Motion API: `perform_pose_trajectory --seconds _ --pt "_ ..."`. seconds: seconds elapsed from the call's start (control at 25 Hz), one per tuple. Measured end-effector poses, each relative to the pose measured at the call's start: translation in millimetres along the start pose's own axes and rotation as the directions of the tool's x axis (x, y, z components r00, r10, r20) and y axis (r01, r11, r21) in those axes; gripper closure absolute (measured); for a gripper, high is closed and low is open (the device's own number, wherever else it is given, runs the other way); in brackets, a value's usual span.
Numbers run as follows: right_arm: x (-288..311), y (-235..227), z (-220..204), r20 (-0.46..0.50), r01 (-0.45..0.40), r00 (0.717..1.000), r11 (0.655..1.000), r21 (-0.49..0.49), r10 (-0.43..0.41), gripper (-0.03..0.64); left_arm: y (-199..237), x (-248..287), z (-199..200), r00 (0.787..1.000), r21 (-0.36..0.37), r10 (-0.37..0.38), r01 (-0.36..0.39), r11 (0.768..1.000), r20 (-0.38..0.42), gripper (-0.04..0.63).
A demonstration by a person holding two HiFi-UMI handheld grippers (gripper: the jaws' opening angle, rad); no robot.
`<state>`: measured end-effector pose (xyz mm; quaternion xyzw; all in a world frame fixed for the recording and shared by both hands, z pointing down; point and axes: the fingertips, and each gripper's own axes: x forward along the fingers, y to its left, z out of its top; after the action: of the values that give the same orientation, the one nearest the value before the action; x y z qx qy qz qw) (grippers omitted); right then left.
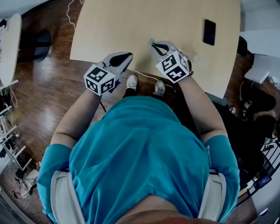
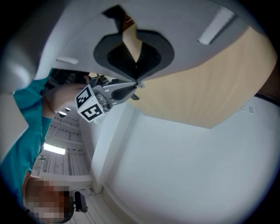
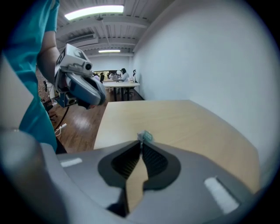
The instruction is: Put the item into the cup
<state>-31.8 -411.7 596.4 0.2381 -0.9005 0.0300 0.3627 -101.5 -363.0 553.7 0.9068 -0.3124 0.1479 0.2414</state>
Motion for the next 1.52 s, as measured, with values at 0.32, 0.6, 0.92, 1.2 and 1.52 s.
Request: perform_pose_trajectory --seconds 0.32,0.6,0.92,1.2,1.52 --pt "-85 -34 -40 0.033 0.107 0.993 0.987 0.121 -0.111 0.597 -44 62 21 0.995 0.074 -0.095 0.097 0.992 -0.025 0.592" --pt "-144 -58 -102 -0.013 0.189 0.982 0.965 0.184 -0.19 0.597 -86 114 24 0.984 0.11 -0.168 0.173 0.979 -0.055 0.592" --pt "-173 -70 -155 -0.074 0.244 0.97 0.937 0.25 -0.233 0.597 -118 143 20 0.973 0.132 -0.212 0.224 0.966 -0.096 0.592" --pt "-168 -74 -173 -0.091 0.251 0.968 0.931 0.267 -0.235 0.597 -127 151 16 0.969 0.143 -0.216 0.231 0.962 -0.117 0.592" --pt "-171 -78 -167 -0.017 0.256 0.964 0.917 0.306 -0.264 0.422 -129 152 13 0.97 0.145 -0.208 0.225 0.963 -0.123 0.592"
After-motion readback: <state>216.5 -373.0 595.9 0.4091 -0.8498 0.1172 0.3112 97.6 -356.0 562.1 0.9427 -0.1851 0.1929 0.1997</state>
